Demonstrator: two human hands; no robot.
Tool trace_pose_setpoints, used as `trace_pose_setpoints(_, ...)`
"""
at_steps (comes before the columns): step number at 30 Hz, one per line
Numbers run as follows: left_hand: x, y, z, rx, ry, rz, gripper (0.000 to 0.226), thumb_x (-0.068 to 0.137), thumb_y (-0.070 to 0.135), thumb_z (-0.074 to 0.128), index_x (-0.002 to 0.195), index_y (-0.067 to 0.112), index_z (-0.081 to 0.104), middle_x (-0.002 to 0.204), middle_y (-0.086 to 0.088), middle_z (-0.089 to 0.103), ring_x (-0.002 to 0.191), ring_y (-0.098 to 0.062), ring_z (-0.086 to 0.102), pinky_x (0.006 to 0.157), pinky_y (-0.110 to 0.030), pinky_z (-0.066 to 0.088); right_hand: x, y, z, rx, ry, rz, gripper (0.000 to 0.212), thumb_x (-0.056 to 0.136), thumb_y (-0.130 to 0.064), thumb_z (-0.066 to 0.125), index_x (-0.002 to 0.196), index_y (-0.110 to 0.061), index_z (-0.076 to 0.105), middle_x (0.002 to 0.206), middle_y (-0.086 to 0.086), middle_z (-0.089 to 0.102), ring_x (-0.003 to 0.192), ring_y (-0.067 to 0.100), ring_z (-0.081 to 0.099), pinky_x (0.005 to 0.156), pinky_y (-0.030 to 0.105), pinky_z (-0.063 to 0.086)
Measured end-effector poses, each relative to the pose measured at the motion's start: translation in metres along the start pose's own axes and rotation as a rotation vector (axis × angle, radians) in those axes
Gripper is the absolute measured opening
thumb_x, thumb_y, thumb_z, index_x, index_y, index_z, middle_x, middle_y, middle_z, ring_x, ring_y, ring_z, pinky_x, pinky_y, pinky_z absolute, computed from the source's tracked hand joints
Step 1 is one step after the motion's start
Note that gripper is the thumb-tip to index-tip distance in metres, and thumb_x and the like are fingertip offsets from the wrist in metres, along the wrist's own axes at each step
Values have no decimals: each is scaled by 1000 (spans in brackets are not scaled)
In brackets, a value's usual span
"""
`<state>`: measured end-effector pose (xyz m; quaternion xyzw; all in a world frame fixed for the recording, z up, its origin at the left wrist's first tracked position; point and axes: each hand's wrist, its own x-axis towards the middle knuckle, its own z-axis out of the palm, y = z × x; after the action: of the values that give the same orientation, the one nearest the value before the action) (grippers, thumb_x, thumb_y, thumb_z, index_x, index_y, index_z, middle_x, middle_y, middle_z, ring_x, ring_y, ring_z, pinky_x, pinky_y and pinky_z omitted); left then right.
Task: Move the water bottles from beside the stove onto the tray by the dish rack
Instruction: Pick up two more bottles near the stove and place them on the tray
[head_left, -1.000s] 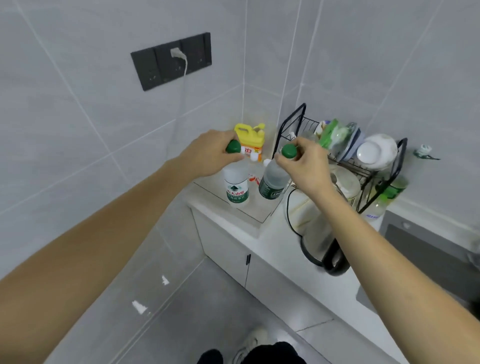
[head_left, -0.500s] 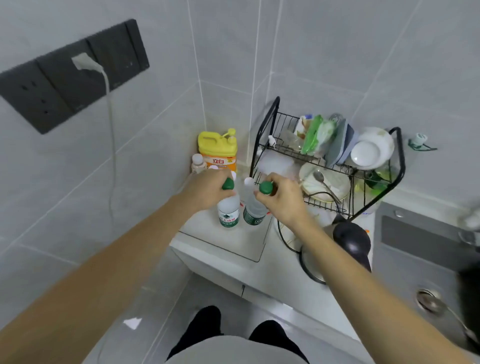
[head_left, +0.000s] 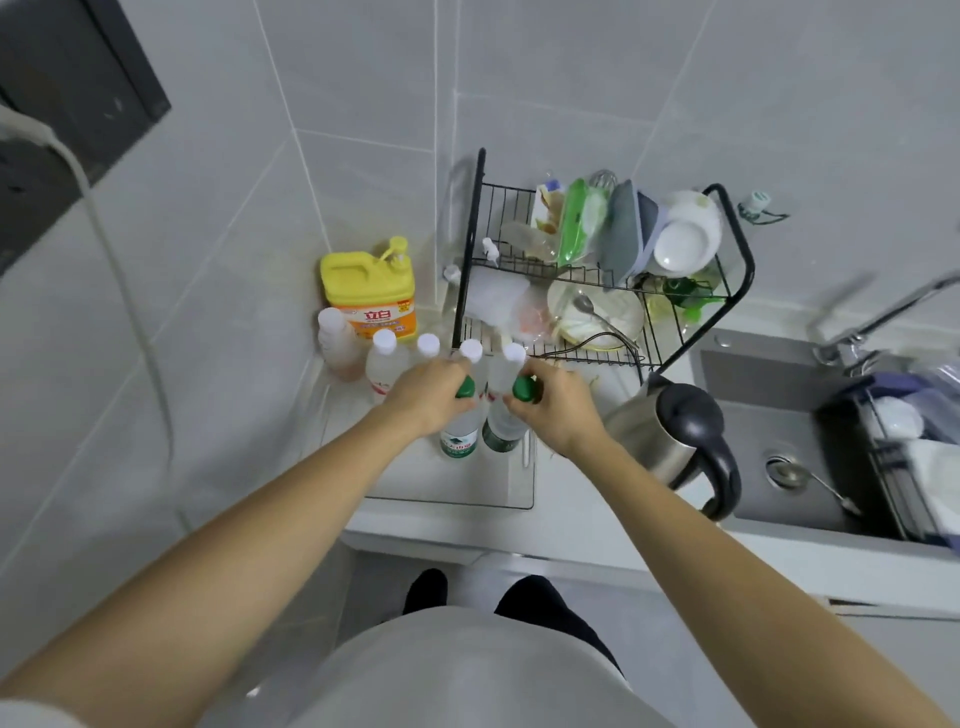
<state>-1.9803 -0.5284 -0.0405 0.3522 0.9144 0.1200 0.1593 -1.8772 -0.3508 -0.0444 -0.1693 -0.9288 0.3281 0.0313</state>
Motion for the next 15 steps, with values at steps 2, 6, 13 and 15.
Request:
trace_pose_setpoints(2, 5, 0, 1, 11, 4, 23, 36, 97, 36, 65, 119, 9, 55, 118, -14, 65, 105, -38, 64, 69, -37, 40, 1, 0, 0, -14, 2, 4, 27, 82, -32, 79, 96, -15, 65, 82, 6, 70, 78, 30, 62, 70, 39, 53)
trace_pose_setpoints(6, 7, 1, -1, 26, 15, 62, 33, 97, 36, 65, 117, 10, 55, 119, -13, 65, 104, -36, 63, 70, -36, 38, 7, -1, 2, -79, -58, -5, 30, 85, -31, 78, 105, -13, 65, 92, 9, 72, 86, 30, 63, 73, 37, 51)
trace_pose_setpoints(13, 0, -5, 0, -18, 44, 106, 28, 96, 34, 67, 109, 12, 55, 112, -12, 64, 99, -35, 63, 68, -35, 36, 13, -6, 10, -235, -133, -83, 29, 90, -35, 72, 102, -12, 60, 88, 7, 68, 84, 31, 61, 68, 38, 49)
trace_pose_setpoints(15, 1, -4, -1, -25, 48, 98, 29, 96, 34, 67, 111, 12, 55, 113, -12, 64, 100, -34, 62, 69, -34, 35, 14, -8, 11, -274, -119, -86, 32, 91, -39, 71, 99, -12, 57, 87, 7, 68, 83, 31, 62, 70, 42, 53)
